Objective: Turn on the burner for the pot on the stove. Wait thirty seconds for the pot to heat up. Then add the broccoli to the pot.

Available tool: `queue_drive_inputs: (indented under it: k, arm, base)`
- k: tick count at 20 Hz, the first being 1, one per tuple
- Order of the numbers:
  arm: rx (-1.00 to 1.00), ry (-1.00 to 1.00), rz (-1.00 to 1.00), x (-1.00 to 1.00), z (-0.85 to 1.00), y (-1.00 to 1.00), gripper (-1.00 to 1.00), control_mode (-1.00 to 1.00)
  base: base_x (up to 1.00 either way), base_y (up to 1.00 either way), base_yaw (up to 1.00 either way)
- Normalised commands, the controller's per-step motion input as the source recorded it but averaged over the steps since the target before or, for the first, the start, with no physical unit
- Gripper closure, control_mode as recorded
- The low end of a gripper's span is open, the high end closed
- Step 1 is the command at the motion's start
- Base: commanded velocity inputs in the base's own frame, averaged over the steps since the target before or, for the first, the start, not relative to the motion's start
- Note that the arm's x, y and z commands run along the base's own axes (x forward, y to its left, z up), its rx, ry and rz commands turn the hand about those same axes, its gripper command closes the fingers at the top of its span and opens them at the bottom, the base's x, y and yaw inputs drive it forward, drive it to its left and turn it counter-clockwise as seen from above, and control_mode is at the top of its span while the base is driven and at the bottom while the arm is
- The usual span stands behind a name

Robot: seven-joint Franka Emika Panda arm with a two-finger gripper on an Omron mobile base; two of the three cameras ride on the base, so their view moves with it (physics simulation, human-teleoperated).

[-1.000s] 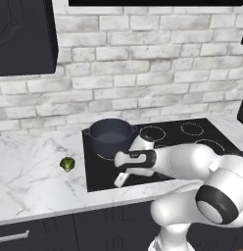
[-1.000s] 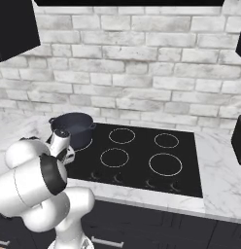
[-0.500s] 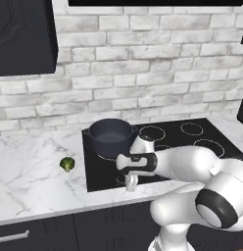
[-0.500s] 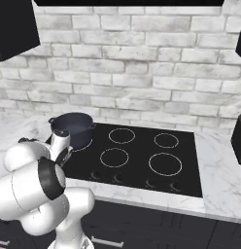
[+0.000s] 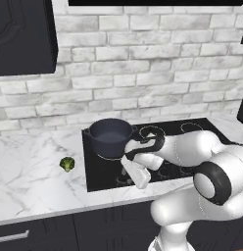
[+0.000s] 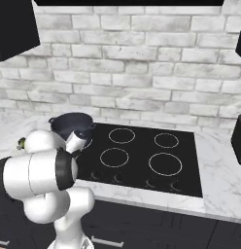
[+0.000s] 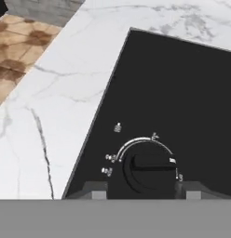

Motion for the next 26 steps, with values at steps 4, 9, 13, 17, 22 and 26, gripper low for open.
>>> queue_drive_inputs:
  k: [4, 9, 13, 17, 22, 26]
  arm:
    - [0.19, 0.01, 0.81, -0.04, -0.01, 0.47, 1.00, -1.00]
    - [0.05, 0.02, 0.81, -0.35, -0.15, 0.59, 1.00, -1.00]
    - [0.08, -0.13, 0.55, -0.93, 0.48, -0.21, 1.00, -1.00]
    - [0.07, -0.23, 0.32, -0.87, 1.00, -0.07, 1.00, -1.00]
    - [0.04, -0.03, 0.20, -0.18, 1.00, -0.17, 1.00, -1.00]
    - [0.05, 0.01, 0.01, -0.02, 1.00, -0.20, 1.00, -1.00]
  base:
    - [0.00, 0.00, 0.00]
    - [0.00, 0.00, 0.00]
    - [0.00, 0.00, 0.00]
    - [0.00, 0.00, 0.00]
    - [0.00, 0.00, 0.00]
    - [0.00, 0.00, 0.00]
